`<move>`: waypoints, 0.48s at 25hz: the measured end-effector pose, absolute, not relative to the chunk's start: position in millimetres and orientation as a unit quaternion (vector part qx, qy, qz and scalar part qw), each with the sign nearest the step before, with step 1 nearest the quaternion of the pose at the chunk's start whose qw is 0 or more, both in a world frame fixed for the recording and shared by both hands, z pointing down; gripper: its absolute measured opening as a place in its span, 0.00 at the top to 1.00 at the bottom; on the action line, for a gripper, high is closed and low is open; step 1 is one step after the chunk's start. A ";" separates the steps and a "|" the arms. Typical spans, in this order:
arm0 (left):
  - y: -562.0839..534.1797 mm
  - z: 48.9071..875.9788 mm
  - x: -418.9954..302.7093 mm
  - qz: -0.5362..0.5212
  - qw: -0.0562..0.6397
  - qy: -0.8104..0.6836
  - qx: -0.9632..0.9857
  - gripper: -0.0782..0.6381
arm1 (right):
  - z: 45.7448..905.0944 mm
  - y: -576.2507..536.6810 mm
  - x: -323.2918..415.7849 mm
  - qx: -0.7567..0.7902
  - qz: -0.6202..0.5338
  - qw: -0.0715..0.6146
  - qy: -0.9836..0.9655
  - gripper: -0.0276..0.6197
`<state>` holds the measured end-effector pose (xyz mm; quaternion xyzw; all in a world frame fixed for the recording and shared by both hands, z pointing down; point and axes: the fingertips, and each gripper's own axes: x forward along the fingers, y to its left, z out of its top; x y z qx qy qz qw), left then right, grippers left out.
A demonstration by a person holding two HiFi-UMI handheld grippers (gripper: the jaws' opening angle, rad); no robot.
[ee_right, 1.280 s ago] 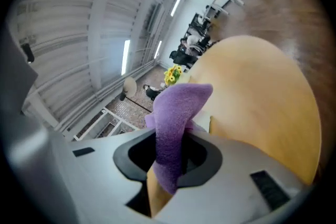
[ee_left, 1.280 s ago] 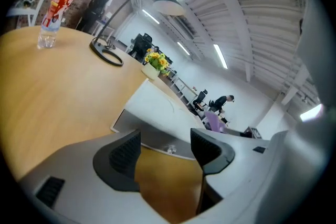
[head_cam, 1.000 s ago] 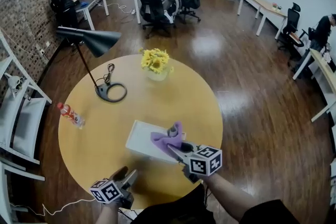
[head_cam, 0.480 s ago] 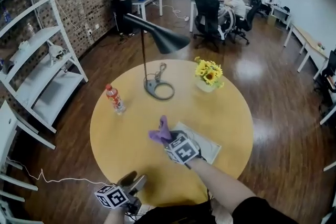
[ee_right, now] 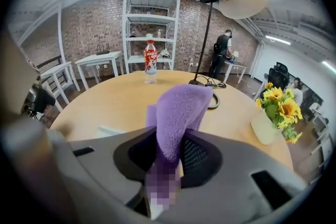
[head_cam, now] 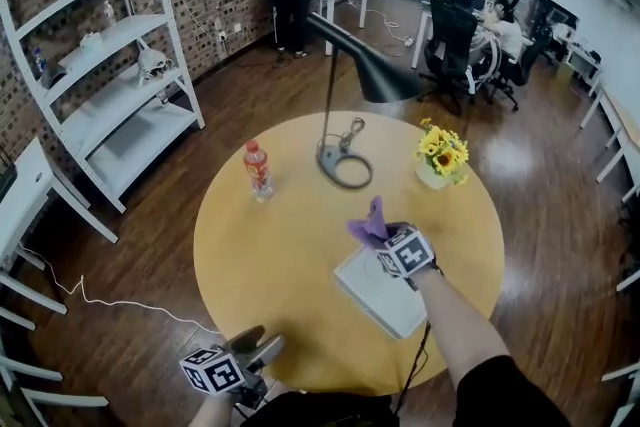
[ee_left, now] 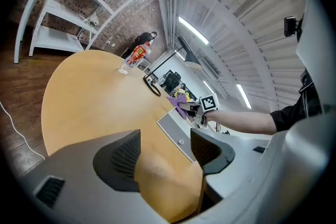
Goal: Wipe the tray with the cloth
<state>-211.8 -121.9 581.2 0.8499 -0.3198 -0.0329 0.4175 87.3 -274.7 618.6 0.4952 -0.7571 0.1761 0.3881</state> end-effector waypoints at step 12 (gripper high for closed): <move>-119.8 581.9 -145.9 -0.022 0.429 -0.268 0.862 0.49 | 632.3 -183.5 133.7 0.435 0.218 0.405 -0.774 0.82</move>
